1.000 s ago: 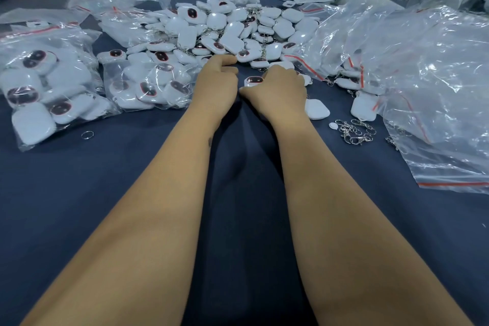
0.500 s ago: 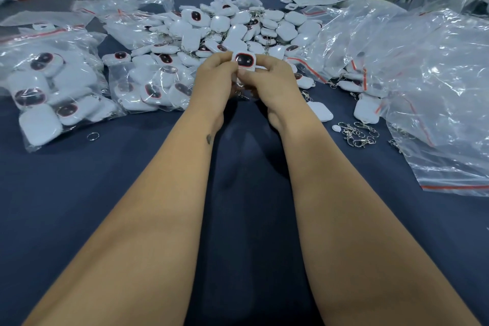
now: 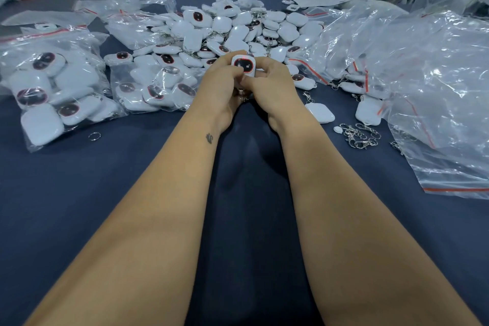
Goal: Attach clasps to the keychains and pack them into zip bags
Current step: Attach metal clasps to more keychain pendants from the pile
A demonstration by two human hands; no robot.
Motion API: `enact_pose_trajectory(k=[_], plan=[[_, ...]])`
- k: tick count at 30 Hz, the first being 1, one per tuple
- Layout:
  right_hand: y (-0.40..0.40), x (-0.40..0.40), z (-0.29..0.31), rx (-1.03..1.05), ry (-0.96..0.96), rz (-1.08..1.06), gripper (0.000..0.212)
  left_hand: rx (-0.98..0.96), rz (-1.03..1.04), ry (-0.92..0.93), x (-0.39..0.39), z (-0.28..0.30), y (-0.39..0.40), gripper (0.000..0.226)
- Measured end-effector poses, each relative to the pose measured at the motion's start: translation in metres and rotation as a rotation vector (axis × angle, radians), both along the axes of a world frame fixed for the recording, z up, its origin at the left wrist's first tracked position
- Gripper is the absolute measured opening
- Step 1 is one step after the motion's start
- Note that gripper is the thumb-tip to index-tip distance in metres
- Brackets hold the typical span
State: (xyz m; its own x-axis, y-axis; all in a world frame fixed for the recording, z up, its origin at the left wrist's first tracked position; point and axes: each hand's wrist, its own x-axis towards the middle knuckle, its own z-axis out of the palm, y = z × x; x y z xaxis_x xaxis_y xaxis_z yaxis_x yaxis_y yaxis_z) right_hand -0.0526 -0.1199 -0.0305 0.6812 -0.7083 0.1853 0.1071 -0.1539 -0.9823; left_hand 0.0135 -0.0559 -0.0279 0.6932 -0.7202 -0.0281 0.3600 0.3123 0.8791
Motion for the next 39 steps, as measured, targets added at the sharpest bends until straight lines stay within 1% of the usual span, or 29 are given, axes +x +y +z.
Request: enact_pose_trajectory(k=[6, 9, 12, 16, 21, 26, 32, 39], plan=[[0.0007, 0.0017, 0.002, 0.013, 0.017, -0.015, 0.031, -0.025, -0.023, 0.031, 0.0005, 0.0005, 0.0009, 0.036], [-0.0003, 0.0037, 0.0051, 0.092, 0.007, -0.052, 0.026, -0.019, -0.033, -0.001, -0.0011, 0.0014, 0.0016, 0.035], [-0.0022, 0.0051, 0.0047, 0.138, -0.02, -0.069, 0.022, -0.033, -0.038, 0.016, -0.0026, 0.0026, 0.0022, 0.035], [-0.0017, 0.0035, 0.0019, 0.102, -0.038, -0.051, 0.022, -0.032, -0.03, 0.015, -0.004, 0.0033, 0.0032, 0.035], [-0.0018, 0.0038, 0.0012, 0.112, -0.066, -0.048, 0.021, -0.004, -0.029, -0.006, -0.0039, 0.003, 0.0032, 0.035], [-0.0013, 0.0025, 0.0011, 0.104, -0.073, -0.04, 0.026, -0.007, -0.033, -0.004, -0.0043, 0.0028, 0.0029, 0.035], [-0.0022, 0.0048, 0.0018, 0.101, 0.002, -0.105, 0.017, -0.002, -0.023, -0.022, -0.0032, 0.0017, 0.0017, 0.031], [-0.0016, 0.0054, 0.0033, 0.118, -0.001, -0.11, 0.014, 0.002, 0.0, -0.042, -0.0027, 0.0013, 0.0017, 0.03]])
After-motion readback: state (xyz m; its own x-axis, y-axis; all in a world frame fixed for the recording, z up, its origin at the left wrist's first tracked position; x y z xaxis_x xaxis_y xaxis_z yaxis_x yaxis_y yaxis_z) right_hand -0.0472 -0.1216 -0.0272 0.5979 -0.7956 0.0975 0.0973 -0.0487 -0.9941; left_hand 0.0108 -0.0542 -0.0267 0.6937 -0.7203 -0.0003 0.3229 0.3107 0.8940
